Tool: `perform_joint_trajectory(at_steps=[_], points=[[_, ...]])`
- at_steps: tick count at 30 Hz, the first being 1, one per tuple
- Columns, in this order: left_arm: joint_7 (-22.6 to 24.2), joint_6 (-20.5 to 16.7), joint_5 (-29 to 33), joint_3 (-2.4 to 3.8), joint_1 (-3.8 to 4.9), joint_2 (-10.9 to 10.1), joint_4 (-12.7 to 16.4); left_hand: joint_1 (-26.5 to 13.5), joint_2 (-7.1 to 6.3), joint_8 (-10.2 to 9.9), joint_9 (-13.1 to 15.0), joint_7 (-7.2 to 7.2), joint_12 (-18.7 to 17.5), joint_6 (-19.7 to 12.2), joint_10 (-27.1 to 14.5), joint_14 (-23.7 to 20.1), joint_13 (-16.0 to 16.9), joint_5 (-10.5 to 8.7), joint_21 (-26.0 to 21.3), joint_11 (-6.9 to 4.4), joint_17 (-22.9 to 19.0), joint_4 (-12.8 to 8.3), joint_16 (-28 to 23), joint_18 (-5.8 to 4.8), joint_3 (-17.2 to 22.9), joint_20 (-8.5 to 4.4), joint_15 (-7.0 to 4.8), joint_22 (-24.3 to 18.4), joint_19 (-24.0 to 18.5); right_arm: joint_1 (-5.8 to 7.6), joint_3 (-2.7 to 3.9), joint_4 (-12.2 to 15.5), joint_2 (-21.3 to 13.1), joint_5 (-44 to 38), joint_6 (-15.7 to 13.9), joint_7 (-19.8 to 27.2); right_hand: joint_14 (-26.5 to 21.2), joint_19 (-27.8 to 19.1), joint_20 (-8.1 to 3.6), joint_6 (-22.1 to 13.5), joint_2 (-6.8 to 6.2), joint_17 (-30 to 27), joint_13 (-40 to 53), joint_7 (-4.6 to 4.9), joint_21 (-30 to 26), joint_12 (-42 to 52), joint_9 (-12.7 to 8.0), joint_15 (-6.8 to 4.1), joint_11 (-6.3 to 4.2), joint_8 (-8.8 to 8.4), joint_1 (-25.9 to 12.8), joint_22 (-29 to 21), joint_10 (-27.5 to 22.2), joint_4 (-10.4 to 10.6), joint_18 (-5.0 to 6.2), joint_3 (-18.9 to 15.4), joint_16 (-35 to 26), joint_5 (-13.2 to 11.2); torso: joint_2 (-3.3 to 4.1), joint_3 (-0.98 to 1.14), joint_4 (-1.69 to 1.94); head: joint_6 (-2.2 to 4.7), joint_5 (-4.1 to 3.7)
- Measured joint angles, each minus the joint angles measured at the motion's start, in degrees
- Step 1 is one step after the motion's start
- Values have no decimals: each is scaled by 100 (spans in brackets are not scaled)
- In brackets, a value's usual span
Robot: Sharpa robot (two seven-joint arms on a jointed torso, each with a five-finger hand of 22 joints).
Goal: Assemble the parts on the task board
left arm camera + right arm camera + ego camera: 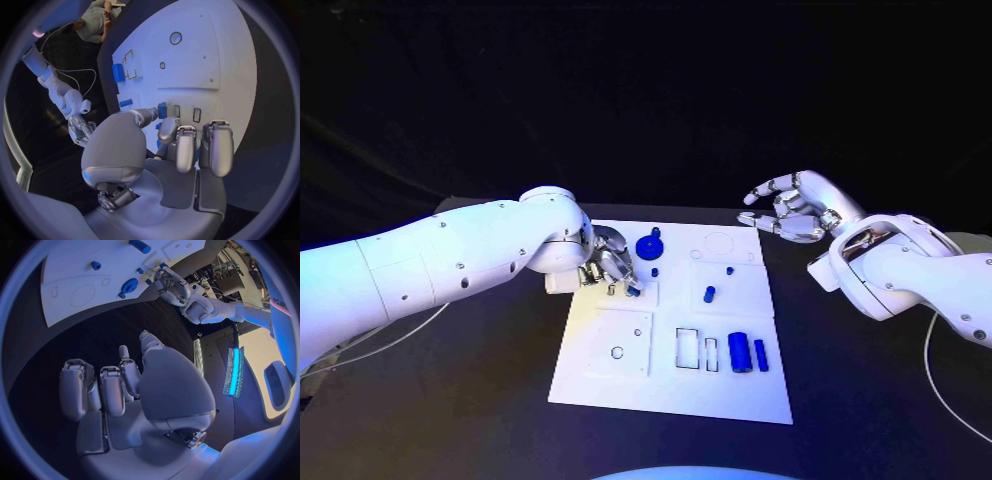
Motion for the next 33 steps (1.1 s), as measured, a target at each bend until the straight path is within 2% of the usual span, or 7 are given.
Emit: perform_joint_trajectory(at_steps=[5,6,7,18,25,33], points=[[6,-186,44,15,0,-103,159,-75,-30,44,16,1,0,-1,0,0,-14,31,0,0,0,-1,0,0,1,0,0,0,0,0,-1,-1,-8,0,1,0,21,0,0,0,0,0,0,0,0,-24,0,-21,0,0,0,0,0,0,0,0,0,0,-2,1,6,2,-5],[7,-227,40,15,-1,-120,187,-91,-46,46,256,12,0,-12,0,0,-14,31,0,0,0,-271,0,0,271,0,0,0,0,0,-1,-1,-10,0,1,0,21,0,0,0,0,0,0,0,0,-24,0,-21,0,0,0,0,0,0,0,0,0,0,-2,1,8,3,-5],[10,-298,11,15,-6,-148,238,-143,-97,46,256,13,0,-13,1,0,-14,31,0,-1,0,-371,0,0,371,0,0,0,0,0,-1,-1,-15,0,2,0,21,0,0,0,0,0,-1,0,0,-24,0,-21,0,0,0,0,0,0,0,0,0,0,-2,1,9,4,-3],[24,-719,-680,0,-145,-278,509,-143,-97,77,256,12,0,-11,43,21,16,57,0,-41,0,-355,0,0,387,0,-21,0,0,0,-1,0,-45,1,3,6,21,0,0,0,-31,-1,-1,0,0,-24,-1,-21,0,0,-31,-1,0,16,0,16,0,0,-7,-2,12,9,8],[25,-829,-1033,-3,-217,-268,524,-143,-97,86,256,12,0,-11,42,21,16,57,0,-41,0,-355,0,1,387,0,-21,0,0,0,-1,0,-49,2,2,12,21,0,0,0,-30,-2,-2,0,-28,-24,-1,-21,0,0,-31,-1,0,16,0,15,-22,0,-2,-1,3,19,22],[25,-877,-1233,4,-245,-243,508,-195,-104,144,256,12,0,-10,64,0,15,99,0,-62,4,-340,0,0,403,1,-42,-1,1,0,-2,1,-52,2,2,19,21,0,0,0,-30,-2,-2,0,-28,-24,-1,-21,0,0,-31,3,0,16,0,15,-22,0,8,-1,-4,16,25]])
